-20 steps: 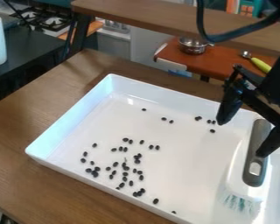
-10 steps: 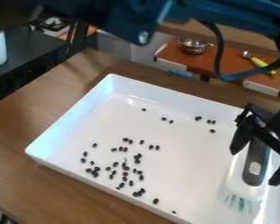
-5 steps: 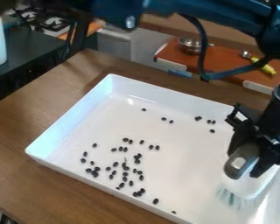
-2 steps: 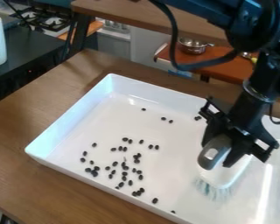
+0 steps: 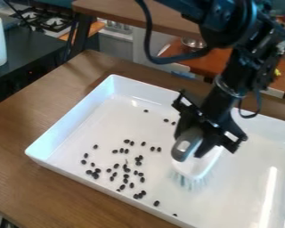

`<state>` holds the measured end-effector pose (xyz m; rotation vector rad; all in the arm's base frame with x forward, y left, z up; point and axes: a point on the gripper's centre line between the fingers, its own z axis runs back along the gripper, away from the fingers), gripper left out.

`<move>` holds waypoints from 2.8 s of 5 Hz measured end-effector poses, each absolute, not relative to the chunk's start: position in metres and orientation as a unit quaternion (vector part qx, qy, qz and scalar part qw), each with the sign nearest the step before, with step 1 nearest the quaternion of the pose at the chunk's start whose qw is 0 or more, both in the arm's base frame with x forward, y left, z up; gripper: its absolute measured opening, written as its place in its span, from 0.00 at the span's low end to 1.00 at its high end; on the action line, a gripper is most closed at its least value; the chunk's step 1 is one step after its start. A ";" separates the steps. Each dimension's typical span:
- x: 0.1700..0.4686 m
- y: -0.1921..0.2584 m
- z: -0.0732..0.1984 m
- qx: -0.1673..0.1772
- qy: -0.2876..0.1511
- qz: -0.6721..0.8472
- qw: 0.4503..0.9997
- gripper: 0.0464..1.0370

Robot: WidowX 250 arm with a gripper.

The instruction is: Sweep into pile

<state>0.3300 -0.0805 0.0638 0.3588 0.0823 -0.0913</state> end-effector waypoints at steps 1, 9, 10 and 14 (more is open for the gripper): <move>0.321 -0.059 0.064 0.214 0.042 -0.033 0.975 0.47; 0.280 0.008 0.084 0.367 0.013 0.000 0.930 0.46; 0.278 -0.016 0.107 0.353 -0.015 0.005 0.936 0.46; 0.278 -0.112 0.109 0.334 -0.016 0.088 0.938 0.46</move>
